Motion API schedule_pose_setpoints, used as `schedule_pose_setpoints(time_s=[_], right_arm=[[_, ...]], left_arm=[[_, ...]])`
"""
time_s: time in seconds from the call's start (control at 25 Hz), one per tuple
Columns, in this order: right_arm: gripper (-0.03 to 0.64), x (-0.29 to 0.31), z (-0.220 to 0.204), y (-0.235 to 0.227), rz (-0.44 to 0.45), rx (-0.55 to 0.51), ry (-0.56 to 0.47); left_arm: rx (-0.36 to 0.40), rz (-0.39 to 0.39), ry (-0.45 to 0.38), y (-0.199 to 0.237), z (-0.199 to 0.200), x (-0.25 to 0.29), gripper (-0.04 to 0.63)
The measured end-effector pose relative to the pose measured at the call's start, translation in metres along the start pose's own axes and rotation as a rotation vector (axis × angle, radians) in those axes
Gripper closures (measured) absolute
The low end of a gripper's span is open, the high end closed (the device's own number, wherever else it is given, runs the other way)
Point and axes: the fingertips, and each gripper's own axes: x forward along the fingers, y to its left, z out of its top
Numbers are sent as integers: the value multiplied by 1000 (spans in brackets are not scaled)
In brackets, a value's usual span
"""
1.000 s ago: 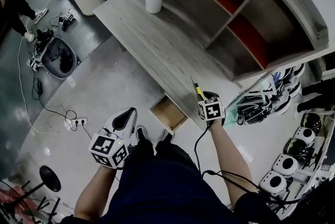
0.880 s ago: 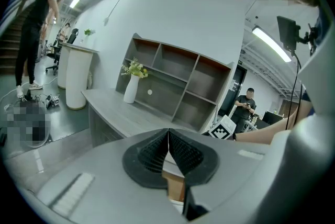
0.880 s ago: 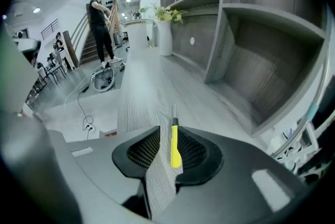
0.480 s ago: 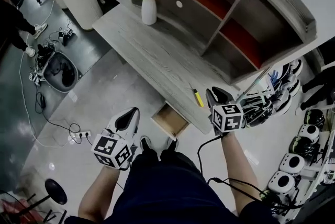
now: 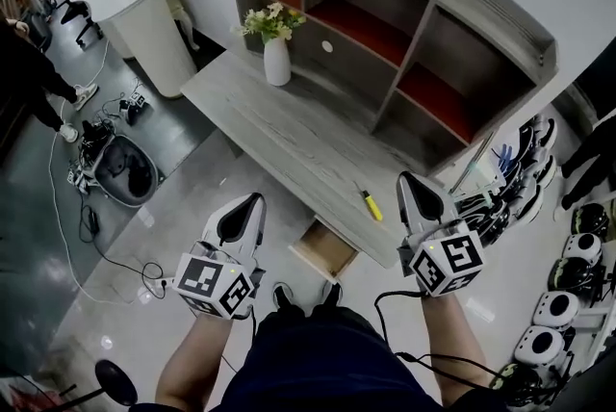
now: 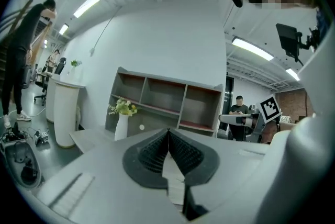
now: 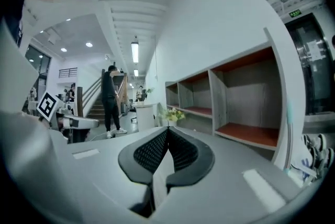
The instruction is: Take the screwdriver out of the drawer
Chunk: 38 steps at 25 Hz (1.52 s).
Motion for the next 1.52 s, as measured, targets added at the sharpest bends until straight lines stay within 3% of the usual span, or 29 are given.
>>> schedule_pose_setpoints(time_s=[0.24, 0.44, 0.84, 1.52], right_arm=[[611, -15, 44, 25, 14, -72, -115], [611, -20, 55, 29, -15, -149, -161], [611, -21, 55, 29, -35, -191, -176], [611, -29, 59, 22, -38, -164, -197]], left_arm=[[69, -10, -78, -14, 37, 1, 591], [120, -5, -113, -20, 53, -4, 591], [121, 3, -120, -19, 52, -9, 591], [132, 6, -111, -22, 46, -3, 591]])
